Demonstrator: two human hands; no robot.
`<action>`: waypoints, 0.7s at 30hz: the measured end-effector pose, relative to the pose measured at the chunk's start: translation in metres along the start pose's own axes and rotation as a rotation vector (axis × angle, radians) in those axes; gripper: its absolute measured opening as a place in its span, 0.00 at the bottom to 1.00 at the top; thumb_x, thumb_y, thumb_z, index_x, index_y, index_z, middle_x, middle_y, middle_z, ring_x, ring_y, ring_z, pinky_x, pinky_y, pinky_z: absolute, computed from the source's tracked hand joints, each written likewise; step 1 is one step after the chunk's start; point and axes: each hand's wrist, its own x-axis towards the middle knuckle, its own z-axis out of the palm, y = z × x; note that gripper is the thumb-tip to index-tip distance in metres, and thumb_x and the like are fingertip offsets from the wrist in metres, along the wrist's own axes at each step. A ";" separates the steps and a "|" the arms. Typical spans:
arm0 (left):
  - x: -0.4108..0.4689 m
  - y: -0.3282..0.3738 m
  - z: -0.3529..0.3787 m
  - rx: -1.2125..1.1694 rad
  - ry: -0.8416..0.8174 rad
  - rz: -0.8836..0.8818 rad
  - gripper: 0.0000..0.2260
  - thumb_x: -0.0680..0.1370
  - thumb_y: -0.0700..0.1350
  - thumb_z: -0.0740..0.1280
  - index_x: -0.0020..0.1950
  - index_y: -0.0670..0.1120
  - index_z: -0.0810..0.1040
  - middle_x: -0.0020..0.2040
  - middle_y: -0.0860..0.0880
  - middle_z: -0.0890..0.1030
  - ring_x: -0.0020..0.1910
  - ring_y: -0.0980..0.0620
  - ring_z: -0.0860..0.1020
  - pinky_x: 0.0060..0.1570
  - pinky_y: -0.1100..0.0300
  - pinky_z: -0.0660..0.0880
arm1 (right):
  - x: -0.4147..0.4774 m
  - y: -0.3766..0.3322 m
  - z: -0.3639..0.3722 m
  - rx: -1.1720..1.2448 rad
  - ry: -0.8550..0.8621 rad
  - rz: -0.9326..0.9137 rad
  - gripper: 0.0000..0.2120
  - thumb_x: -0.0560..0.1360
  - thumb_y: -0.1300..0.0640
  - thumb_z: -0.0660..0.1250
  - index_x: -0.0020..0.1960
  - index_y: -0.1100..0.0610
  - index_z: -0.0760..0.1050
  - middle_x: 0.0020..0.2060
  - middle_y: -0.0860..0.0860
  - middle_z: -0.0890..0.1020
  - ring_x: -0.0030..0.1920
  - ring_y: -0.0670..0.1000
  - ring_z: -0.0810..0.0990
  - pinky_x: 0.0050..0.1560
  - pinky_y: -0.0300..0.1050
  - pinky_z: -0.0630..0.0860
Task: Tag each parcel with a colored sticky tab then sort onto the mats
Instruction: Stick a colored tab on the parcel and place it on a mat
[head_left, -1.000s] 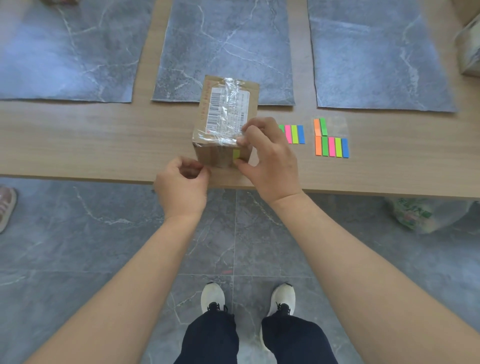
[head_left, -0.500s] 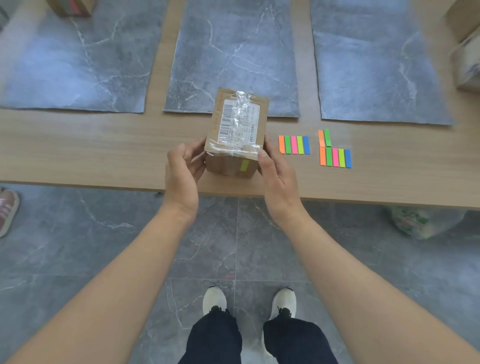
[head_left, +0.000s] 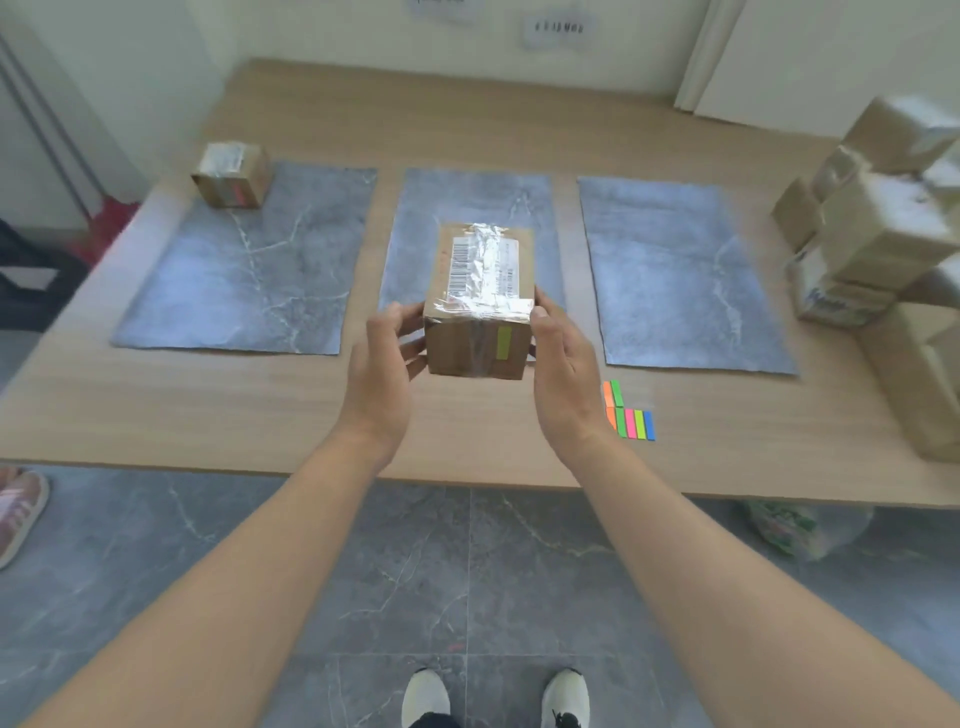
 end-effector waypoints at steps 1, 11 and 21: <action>0.000 0.015 0.000 0.008 -0.013 0.018 0.22 0.80 0.55 0.51 0.56 0.50 0.83 0.52 0.54 0.86 0.54 0.52 0.83 0.58 0.56 0.78 | 0.003 -0.015 0.002 0.005 0.009 -0.019 0.17 0.86 0.50 0.54 0.68 0.41 0.76 0.62 0.37 0.81 0.65 0.37 0.76 0.63 0.35 0.72; 0.006 0.169 -0.004 0.083 -0.068 0.178 0.22 0.85 0.53 0.49 0.56 0.49 0.83 0.51 0.54 0.86 0.51 0.51 0.84 0.58 0.55 0.77 | 0.034 -0.155 0.025 0.057 0.108 -0.126 0.27 0.79 0.39 0.55 0.74 0.46 0.73 0.68 0.41 0.78 0.69 0.40 0.75 0.69 0.42 0.71; 0.016 0.260 -0.009 0.085 -0.128 0.226 0.25 0.85 0.54 0.49 0.61 0.42 0.81 0.49 0.50 0.85 0.45 0.54 0.83 0.54 0.57 0.79 | 0.054 -0.248 0.041 0.054 0.109 -0.240 0.18 0.83 0.46 0.53 0.49 0.48 0.81 0.45 0.46 0.84 0.48 0.49 0.81 0.48 0.47 0.77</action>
